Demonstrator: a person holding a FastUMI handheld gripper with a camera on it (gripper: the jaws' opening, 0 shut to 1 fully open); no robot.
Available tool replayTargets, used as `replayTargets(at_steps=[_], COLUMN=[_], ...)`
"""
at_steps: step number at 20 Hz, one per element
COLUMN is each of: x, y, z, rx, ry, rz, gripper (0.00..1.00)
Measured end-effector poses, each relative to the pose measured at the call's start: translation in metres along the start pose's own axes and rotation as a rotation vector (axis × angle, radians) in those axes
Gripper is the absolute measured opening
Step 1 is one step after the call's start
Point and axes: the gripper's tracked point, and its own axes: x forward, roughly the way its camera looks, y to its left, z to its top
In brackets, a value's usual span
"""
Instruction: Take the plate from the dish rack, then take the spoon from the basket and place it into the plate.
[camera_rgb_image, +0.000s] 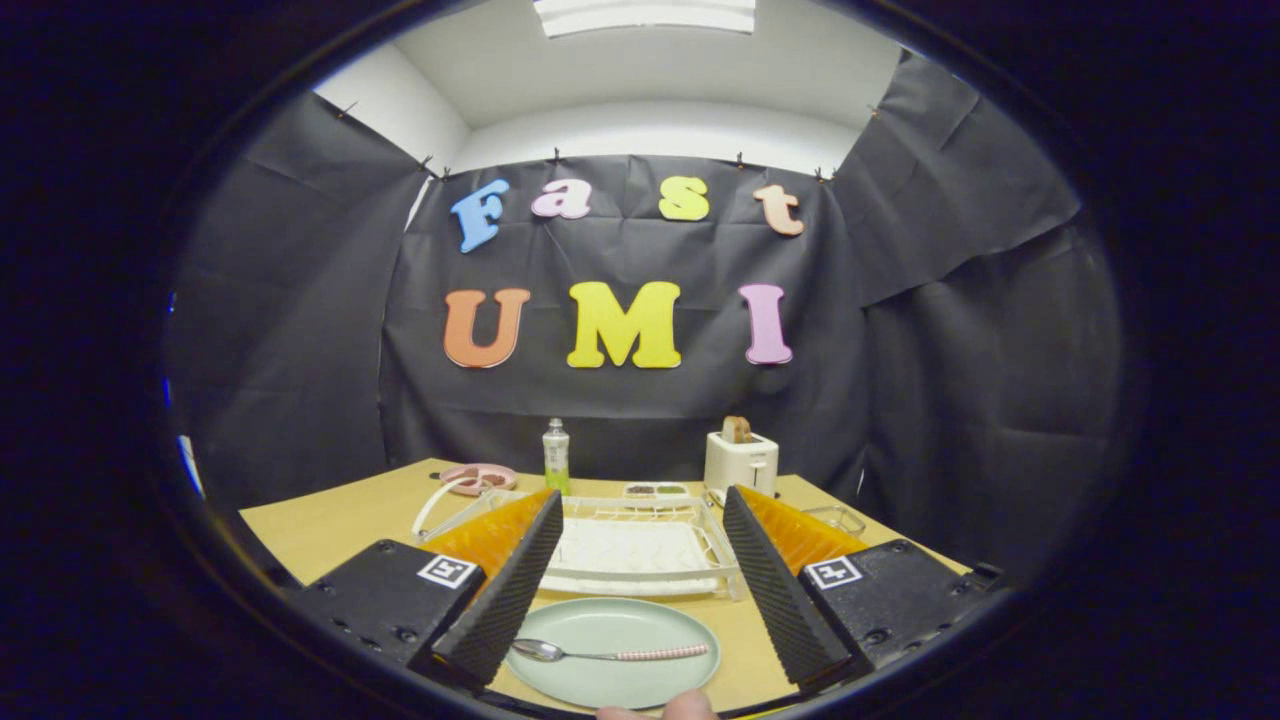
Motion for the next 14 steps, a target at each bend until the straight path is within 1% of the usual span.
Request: replayTargets(at_steps=[8, 11, 14], x=[-0.017, -0.019, -0.019], y=[-0.001, 0.001, 0.006], z=[0.0, 0.003, -0.003], rx=[0.011, 0.008, 0.007], ry=[0.002, -0.015, -0.001], rz=[-0.039, -0.042, -0.033], gripper=[1.0, 1.0, 1.0])
